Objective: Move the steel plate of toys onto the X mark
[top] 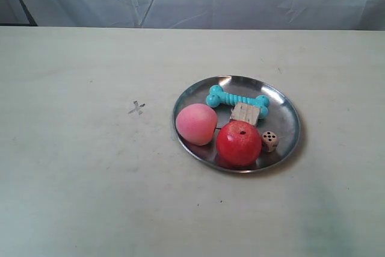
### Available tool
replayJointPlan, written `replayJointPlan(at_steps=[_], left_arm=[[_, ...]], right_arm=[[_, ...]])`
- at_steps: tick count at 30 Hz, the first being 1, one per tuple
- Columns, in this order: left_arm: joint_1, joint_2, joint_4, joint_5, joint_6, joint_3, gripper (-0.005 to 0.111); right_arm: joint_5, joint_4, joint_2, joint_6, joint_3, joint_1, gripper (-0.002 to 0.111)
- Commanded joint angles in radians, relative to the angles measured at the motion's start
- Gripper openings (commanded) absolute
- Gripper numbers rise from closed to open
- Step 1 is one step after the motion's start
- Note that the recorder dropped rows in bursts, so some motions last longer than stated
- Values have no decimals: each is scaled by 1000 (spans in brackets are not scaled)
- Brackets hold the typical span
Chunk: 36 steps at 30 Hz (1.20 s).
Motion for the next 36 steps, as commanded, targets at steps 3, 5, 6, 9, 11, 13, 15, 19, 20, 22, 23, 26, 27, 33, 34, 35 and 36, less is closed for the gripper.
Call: replayJointPlan(at_steps=[3, 5, 6, 9, 11, 13, 15, 19, 20, 22, 23, 26, 27, 33, 34, 35, 36], left_arm=[[-1, 466, 47, 313, 231, -327, 0], [-1, 559, -90, 372, 338, -382, 0], [-1, 606, -173, 394, 410, -398, 0], [-1, 727, -406, 471, 613, -415, 0], [-1, 786, -507, 538, 730, -415, 0], [-1, 839, -593, 623, 818, -415, 0], [-1, 875, -650, 689, 879, -415, 0], [-1, 915, -756, 727, 974, -415, 0], [-1, 915, -776, 726, 993, -415, 0], [-3, 917, -815, 724, 1034, -415, 0], [-3, 917, -823, 724, 1050, -415, 0], [-3, 917, -823, 724, 1052, -415, 0], [-3, 917, -818, 724, 1052, -415, 0], [-3, 917, -807, 724, 1052, -415, 0], [-3, 917, -802, 724, 1052, -415, 0], [-3, 917, -801, 724, 1052, -415, 0], [-3, 917, -801, 729, 1052, -415, 0]], right_arm=[[-198, 169, 518, -435, -293, -3, -1], [-199, 169, 657, -491, -346, -4, -1], [-199, 169, 710, -501, -364, -4, -1], [-236, 169, 897, -567, -415, -21, -1], [-314, 169, 1001, -582, -421, -22, -1], [-409, 169, 1084, -611, -410, -22, -1], [-453, 169, 1131, -615, -398, -22, -1], [-321, 169, 1171, -601, -367, -22, -1], [-233, 169, 1165, -582, -365, -22, -1], [-14, 169, 1137, -523, -365, -20, -1], [87, 169, 1121, -505, -365, -20, -1], [477, 169, 1066, -439, -365, -20, -1], [606, 169, 1052, -386, -365, -20, -1], [1146, -365, 1030, 148, -391, -20, -1], [1199, -503, 1030, 250, -391, -20, -1], [1244, -639, 1030, 357, -391, -20, -1], [1274, -743, 1030, 471, -391, -20, -1]])
